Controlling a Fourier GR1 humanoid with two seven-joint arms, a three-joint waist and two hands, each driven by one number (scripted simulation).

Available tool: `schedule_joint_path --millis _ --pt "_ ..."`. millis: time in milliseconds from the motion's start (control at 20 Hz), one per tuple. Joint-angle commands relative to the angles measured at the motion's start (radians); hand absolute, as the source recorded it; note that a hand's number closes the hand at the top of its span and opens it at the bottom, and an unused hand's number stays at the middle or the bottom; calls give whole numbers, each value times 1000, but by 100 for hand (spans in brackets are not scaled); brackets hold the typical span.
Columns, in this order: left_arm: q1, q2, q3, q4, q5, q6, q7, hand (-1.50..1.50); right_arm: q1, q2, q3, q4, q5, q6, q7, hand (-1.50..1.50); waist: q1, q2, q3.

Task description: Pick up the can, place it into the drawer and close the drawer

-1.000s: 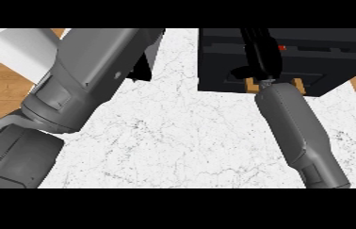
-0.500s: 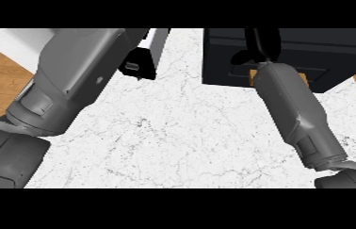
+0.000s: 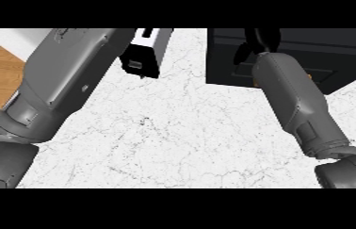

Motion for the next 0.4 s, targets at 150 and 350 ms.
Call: schedule_joint_path --millis 150,350 --pt "65 45 -13 -106 -4 -8 45 -150 -91 17 -115 -18 -130 -11 -98 -150 17 -12 -3" --pt "103 72 -8 -153 -1 -16 57 -150 -121 11 -134 7 -140 9 -134 -150 14 -8 -3"
